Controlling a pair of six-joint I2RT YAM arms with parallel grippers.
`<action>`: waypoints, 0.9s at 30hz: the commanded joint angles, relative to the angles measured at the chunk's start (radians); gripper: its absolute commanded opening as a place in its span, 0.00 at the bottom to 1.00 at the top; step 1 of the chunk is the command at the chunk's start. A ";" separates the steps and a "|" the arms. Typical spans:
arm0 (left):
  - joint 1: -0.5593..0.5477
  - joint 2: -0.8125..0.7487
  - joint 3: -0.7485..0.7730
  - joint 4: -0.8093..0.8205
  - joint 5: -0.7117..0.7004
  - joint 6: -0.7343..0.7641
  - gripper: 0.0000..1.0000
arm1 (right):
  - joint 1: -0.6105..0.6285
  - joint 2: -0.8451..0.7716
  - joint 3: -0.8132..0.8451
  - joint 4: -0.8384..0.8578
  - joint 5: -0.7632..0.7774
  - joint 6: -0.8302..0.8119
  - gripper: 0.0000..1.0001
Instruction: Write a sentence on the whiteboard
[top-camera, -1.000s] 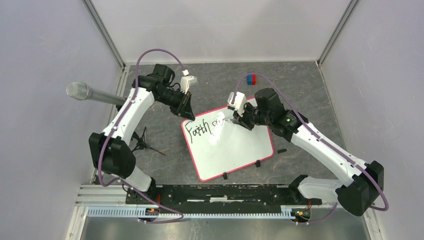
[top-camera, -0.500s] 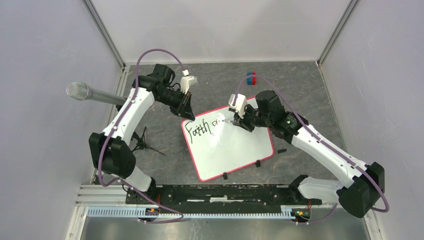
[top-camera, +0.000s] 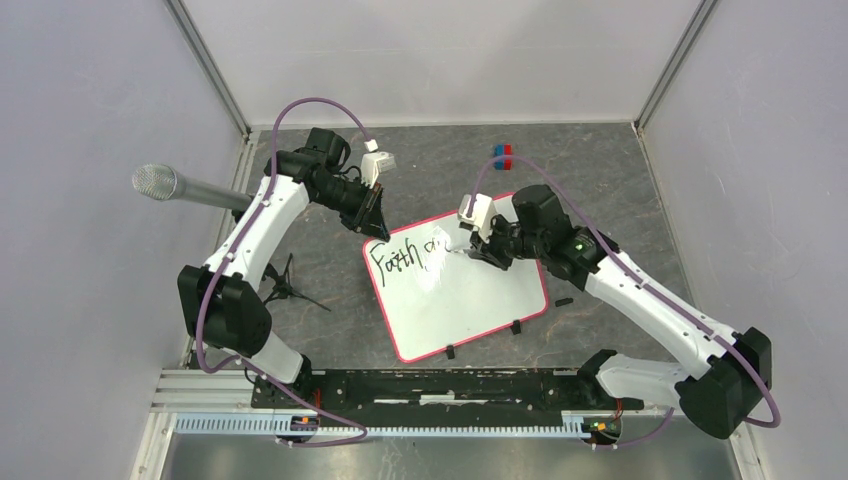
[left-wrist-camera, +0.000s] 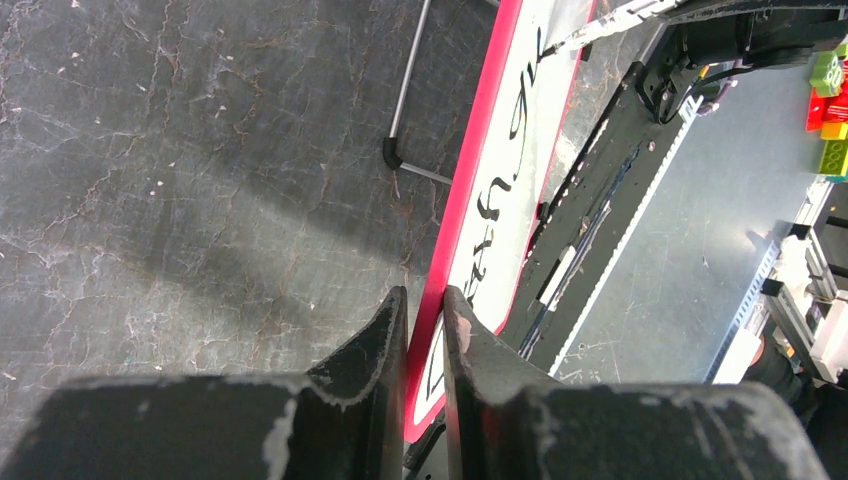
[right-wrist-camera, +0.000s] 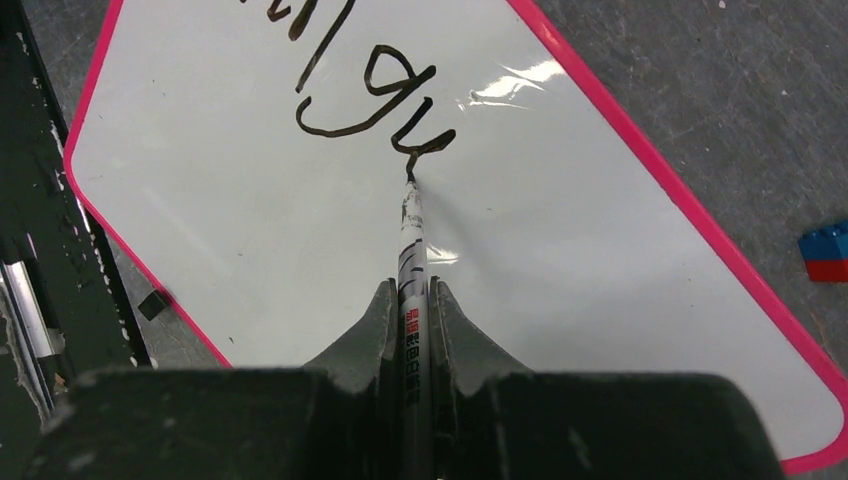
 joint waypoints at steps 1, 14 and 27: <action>-0.023 -0.025 -0.011 -0.026 0.011 0.034 0.02 | -0.006 -0.023 0.083 -0.060 0.013 -0.024 0.00; -0.027 -0.028 -0.008 -0.026 0.009 0.031 0.02 | -0.017 0.003 0.107 -0.031 0.026 -0.037 0.00; -0.028 -0.021 -0.008 -0.026 0.009 0.031 0.02 | -0.017 0.026 0.120 -0.021 0.021 -0.034 0.00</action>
